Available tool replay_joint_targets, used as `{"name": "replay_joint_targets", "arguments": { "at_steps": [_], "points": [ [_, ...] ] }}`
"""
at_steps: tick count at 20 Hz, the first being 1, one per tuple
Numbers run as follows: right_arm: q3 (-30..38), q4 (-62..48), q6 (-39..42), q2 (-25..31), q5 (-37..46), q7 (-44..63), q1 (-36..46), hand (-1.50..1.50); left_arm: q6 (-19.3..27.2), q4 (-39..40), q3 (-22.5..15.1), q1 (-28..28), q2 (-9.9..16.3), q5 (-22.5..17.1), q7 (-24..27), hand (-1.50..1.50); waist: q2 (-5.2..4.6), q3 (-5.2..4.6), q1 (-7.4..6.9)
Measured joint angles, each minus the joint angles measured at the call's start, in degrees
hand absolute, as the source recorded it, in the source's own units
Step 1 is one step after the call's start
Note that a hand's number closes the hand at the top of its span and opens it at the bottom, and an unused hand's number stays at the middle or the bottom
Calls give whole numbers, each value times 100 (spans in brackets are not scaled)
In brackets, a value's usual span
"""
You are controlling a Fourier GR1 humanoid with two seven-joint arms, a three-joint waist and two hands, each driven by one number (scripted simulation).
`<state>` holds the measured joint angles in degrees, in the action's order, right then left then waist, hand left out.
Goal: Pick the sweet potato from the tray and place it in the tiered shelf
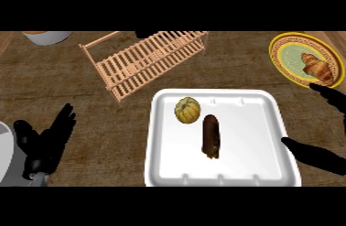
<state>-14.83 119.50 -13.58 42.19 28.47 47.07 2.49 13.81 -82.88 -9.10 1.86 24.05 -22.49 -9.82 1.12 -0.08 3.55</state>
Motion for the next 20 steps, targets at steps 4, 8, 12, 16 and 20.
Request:
{"name": "replay_joint_targets", "arguments": {
  "at_steps": [4, 8, 12, 16, 20],
  "points": [
    [-542, 1017, 617, -39, 276, 1163, 29, -150, -111, 95, -31, -170, -32, -6, -77, 0, -26, 6, -133],
    [-1156, 1285, 1106, -265, 484, 1771, 299, -150, -170, 168, -93, -343, -80, 39, -131, 0, -57, 0, -282],
    [-1536, 1079, 1375, -569, 828, 2134, 593, -150, -209, 217, -120, -456, -96, 59, -207, 0, -76, -8, -374],
    [-1735, 544, 1567, -1002, 1342, 2323, 903, -150, -267, 214, -108, -497, -107, 40, -201, 0, -87, -14, -479],
    [-1813, -192, 1735, -1477, 1832, 2407, 1229, -150, -283, 257, -159, -552, -162, 89, -181, 0, -105, -10, -520]
  ]
}}
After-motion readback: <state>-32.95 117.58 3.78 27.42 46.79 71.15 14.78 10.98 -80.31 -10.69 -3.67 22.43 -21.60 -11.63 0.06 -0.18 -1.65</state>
